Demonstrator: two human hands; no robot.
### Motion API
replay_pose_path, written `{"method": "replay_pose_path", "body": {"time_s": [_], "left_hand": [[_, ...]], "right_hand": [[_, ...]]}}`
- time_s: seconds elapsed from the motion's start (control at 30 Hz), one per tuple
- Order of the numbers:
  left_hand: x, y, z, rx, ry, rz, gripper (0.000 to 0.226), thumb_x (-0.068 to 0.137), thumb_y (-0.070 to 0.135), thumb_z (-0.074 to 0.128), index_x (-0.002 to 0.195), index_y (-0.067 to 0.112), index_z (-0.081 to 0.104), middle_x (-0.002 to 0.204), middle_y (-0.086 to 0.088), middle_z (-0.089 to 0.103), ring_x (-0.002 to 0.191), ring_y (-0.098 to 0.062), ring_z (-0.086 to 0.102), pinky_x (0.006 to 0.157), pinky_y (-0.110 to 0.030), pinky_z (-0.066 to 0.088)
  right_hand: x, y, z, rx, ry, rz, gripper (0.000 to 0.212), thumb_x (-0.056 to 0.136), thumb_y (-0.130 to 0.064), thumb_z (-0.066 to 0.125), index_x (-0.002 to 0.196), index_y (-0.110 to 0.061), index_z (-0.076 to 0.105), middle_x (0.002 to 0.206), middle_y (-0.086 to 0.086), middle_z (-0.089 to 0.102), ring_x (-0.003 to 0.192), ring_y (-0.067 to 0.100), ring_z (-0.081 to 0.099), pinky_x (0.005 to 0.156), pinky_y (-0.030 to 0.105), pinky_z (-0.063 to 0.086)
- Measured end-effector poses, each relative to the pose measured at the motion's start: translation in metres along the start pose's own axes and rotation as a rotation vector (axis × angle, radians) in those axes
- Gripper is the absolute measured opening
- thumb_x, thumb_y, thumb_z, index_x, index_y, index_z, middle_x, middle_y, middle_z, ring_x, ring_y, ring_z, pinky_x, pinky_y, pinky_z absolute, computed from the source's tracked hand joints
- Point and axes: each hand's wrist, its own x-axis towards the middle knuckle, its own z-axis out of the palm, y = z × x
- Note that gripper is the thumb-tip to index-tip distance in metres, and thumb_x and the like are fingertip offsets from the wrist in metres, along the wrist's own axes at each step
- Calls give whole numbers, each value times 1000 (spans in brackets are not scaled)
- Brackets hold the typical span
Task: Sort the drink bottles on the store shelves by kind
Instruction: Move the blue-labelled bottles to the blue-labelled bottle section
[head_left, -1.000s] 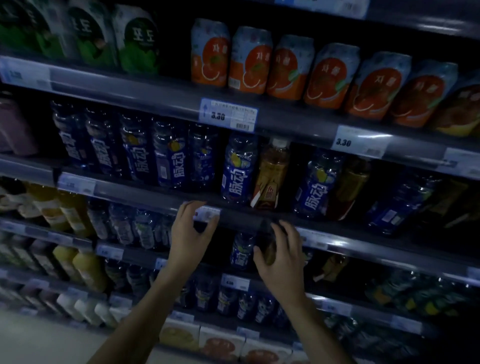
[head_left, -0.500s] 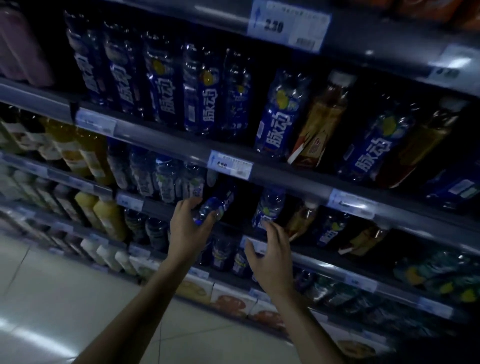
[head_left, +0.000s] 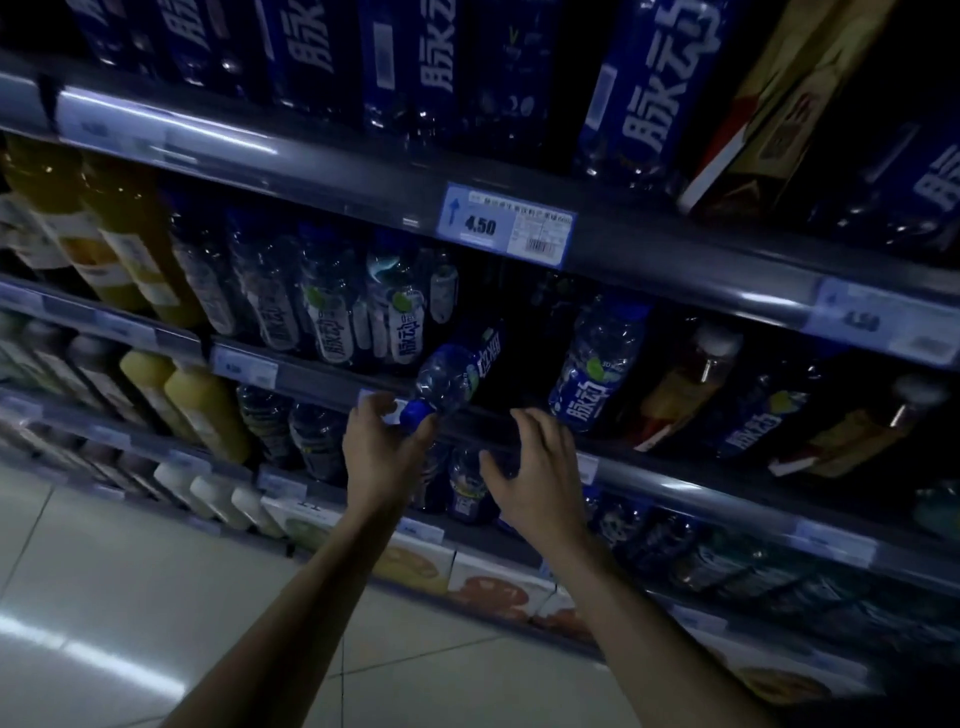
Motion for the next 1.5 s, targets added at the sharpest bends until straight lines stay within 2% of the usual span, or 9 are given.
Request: {"method": "replay_pose_path", "body": {"time_s": [0.13,0.4,0.7,0.9,1.07,1.2,1.27,1.4,1.5], "left_hand": [[-1,2,9,-13,-9,1,35,72,34,77,101,25,58,85,15,62,71,8,58,52,-6,39],[-1,10,12,-93,21,-90,35,74,19,76,105,14,59,93,-2,64,69,-2,58,46,-4,39],[6,42,0,-108,76,132,38,76,24,74,112,22,60,104,2,59,86,-10,59,73,-26,48],[19,77,-3,-289,49,150,38,78,25,76,112,22,59,109,1,64,94,-10,62,78,-24,51],[25,97,3,-389,-24,213,43,80,20,75,119,17,58,104,10,65,89,5,61,70,-8,47],[32,99,14,-410,-120,233,44,79,24,75,120,20,58,109,2,67,100,-11,63,85,-31,54],[36,98,20,-396,-132,248,45,79,29,74,120,22,57,112,6,66,105,-8,61,90,-35,52],[43,97,31,-354,-112,273,38,78,38,74,110,40,54,102,31,61,97,12,56,80,-11,47],[50,97,38,-329,-109,282,46,77,41,74,118,30,57,97,32,59,87,20,54,68,-1,42]], "right_hand": [[10,7,11,-45,-27,16,66,90,-49,52,143,-12,38,140,5,38,129,23,31,108,35,30],[15,14,19,-92,-85,78,70,89,-50,51,145,-11,34,139,4,35,129,23,30,108,33,28],[16,15,15,-61,-111,100,73,86,-46,57,145,-13,31,142,6,35,129,25,30,106,34,30],[14,16,13,-88,-96,65,68,87,-42,51,144,-10,33,133,9,42,124,26,35,104,34,30],[13,15,15,-37,-100,101,76,80,-50,43,144,-10,33,136,10,41,125,26,33,104,37,32],[12,17,17,-23,-76,103,78,77,-51,40,145,-11,33,137,8,42,126,24,34,103,36,33],[11,17,17,-11,-71,102,78,77,-49,41,145,-11,33,136,8,43,125,24,34,102,36,33],[10,19,18,-4,-51,85,74,79,-42,48,143,-9,35,132,9,45,122,24,37,100,36,35],[11,18,19,-6,-43,92,73,80,-40,52,144,-10,34,126,6,47,119,23,39,99,34,34]]}}
